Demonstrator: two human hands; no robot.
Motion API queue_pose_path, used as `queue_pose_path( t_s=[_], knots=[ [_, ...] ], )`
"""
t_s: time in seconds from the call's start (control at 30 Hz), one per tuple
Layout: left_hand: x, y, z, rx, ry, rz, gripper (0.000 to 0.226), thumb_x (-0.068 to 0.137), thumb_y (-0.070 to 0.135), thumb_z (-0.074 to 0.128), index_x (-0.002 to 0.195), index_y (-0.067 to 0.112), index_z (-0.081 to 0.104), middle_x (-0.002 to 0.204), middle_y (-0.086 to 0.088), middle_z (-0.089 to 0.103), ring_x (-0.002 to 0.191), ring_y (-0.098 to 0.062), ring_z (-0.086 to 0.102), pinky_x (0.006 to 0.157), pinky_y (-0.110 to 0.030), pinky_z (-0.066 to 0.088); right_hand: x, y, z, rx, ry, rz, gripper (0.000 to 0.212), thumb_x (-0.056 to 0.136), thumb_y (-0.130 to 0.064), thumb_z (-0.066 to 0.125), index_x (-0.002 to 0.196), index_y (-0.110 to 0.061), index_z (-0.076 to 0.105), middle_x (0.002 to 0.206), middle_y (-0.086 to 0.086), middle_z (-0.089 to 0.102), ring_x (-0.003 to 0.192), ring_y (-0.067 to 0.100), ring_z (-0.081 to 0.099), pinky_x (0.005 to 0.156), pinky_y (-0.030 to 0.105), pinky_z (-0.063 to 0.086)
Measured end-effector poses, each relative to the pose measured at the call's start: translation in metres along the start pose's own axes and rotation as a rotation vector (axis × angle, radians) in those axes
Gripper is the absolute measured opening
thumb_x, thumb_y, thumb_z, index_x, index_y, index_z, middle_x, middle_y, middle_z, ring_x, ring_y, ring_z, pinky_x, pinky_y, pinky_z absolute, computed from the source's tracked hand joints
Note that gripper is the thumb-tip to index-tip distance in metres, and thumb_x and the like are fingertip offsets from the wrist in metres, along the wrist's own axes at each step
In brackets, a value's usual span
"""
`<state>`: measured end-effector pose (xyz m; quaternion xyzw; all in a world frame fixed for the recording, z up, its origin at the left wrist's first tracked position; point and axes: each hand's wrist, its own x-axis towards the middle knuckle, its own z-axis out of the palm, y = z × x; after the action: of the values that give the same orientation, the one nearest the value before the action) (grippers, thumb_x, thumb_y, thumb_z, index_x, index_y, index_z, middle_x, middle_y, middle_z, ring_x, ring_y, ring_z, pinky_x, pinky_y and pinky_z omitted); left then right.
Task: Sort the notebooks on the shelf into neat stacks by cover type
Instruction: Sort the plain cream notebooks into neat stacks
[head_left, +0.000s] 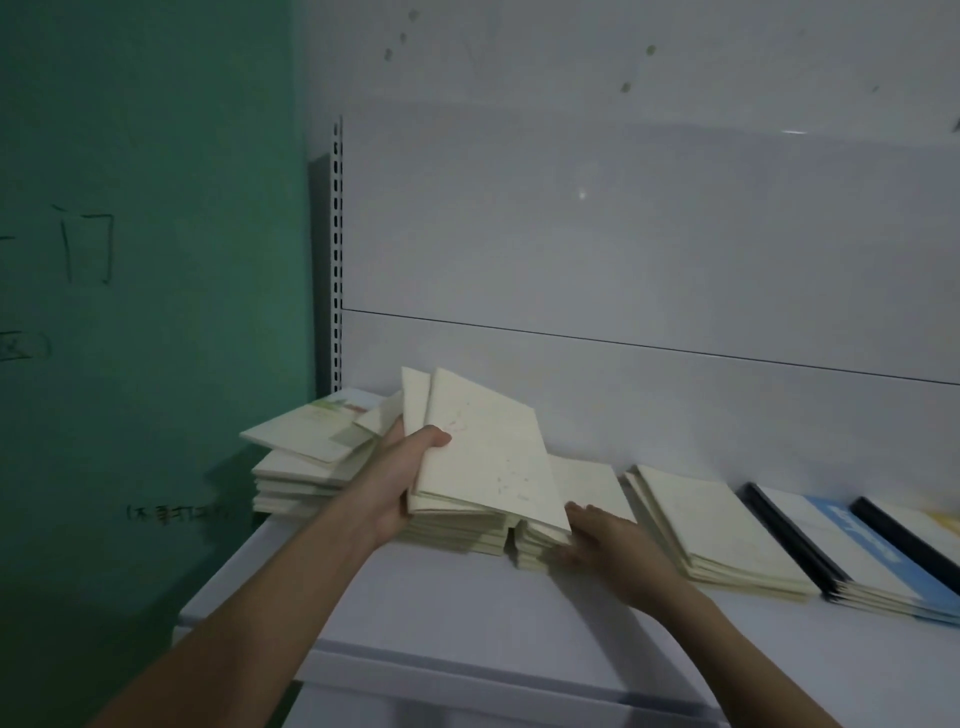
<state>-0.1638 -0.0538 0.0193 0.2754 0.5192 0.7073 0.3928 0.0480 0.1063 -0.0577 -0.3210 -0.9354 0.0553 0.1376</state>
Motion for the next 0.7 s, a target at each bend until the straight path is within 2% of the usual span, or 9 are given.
queue_pose_path(
  t_s=[0.1,0.13,0.2,0.27,0.33,0.4,0.47,0.6,0.7],
  knots=[
    [0.002,0.000,-0.006,0.001,-0.009,-0.010,0.036,0.092,0.013,0.056,0.127,0.023,0.056,0.112,-0.010,0.072,0.103,-0.031,0.067,0.079,-0.044,0.057,-0.005,0.007,-0.001,0.044,-0.025,0.029,0.044,0.101,-0.046,0.036,0.138,-0.028,0.051,0.133,-0.006,0.059,0.123,0.020,0.054,0.100,0.031,0.042],
    [0.002,0.000,-0.007,0.002,-0.012,-0.012,0.036,0.092,0.013,0.056,0.127,0.023,0.056,0.111,-0.010,0.072,0.103,-0.031,0.068,0.079,-0.043,0.057,-0.007,0.008,-0.002,0.123,0.017,0.058,0.044,0.100,-0.050,0.033,0.132,-0.031,0.057,0.126,-0.008,0.064,0.117,0.017,0.058,0.094,0.027,0.044],
    [0.003,-0.001,-0.007,-0.002,-0.024,-0.018,0.034,0.093,0.012,0.056,0.126,0.022,0.056,0.110,-0.010,0.072,0.102,-0.030,0.068,0.077,-0.042,0.057,-0.011,0.003,-0.012,0.379,0.221,0.151,0.047,0.097,-0.057,0.032,0.100,-0.027,0.068,0.095,-0.007,0.070,0.090,0.017,0.063,0.075,0.025,0.044],
    [0.002,-0.003,-0.005,-0.010,-0.043,-0.021,0.033,0.093,0.011,0.054,0.124,0.021,0.056,0.110,-0.010,0.072,0.101,-0.029,0.068,0.074,-0.039,0.057,-0.011,-0.009,-0.025,0.588,0.470,0.235,0.038,0.101,-0.045,0.037,0.080,-0.023,0.060,0.076,-0.001,0.062,0.073,0.021,0.056,0.063,0.032,0.040],
    [0.001,-0.005,-0.002,-0.009,-0.072,-0.022,0.032,0.093,0.010,0.054,0.123,0.022,0.056,0.110,-0.009,0.072,0.101,-0.028,0.068,0.072,-0.036,0.057,-0.014,-0.027,-0.036,0.711,0.627,0.245,0.032,0.103,-0.038,0.038,0.081,-0.028,0.059,0.074,-0.006,0.060,0.069,0.012,0.055,0.062,0.030,0.042],
    [0.001,-0.008,0.003,-0.031,-0.106,-0.018,0.032,0.093,0.009,0.053,0.121,0.023,0.058,0.110,-0.007,0.072,0.100,-0.025,0.068,0.068,-0.033,0.056,-0.019,-0.047,-0.043,0.784,0.704,0.224,0.026,0.103,-0.039,0.038,0.098,-0.033,0.063,0.084,-0.016,0.064,0.079,0.003,0.060,0.069,0.031,0.050],
    [0.000,-0.011,0.010,-0.053,-0.139,-0.022,0.031,0.093,0.010,0.052,0.118,0.026,0.058,0.109,-0.005,0.072,0.099,-0.023,0.067,0.066,-0.032,0.056,-0.023,-0.065,-0.045,0.703,0.719,0.176,0.030,0.102,-0.041,0.037,0.115,-0.034,0.063,0.091,-0.024,0.065,0.086,-0.001,0.060,0.073,0.026,0.049],
    [0.001,-0.017,0.028,-0.056,-0.153,-0.015,0.031,0.093,0.012,0.052,0.120,0.026,0.058,0.109,-0.011,0.071,0.101,-0.028,0.068,0.078,-0.040,0.059,-0.028,-0.087,-0.039,0.318,0.570,0.009,0.039,0.101,-0.049,0.033,0.135,-0.044,0.051,0.115,-0.029,0.058,0.099,-0.006,0.055,0.079,0.003,0.038],
    [0.003,-0.021,0.035,-0.080,-0.138,-0.005,0.031,0.094,0.013,0.050,0.121,0.026,0.058,0.107,-0.012,0.072,0.100,-0.030,0.069,0.082,-0.046,0.058,-0.030,-0.082,-0.031,0.267,0.465,-0.090,0.038,0.100,-0.048,0.039,0.137,-0.051,0.043,0.141,-0.027,0.046,0.131,-0.010,0.039,0.103,0.011,0.037]
  ],
)
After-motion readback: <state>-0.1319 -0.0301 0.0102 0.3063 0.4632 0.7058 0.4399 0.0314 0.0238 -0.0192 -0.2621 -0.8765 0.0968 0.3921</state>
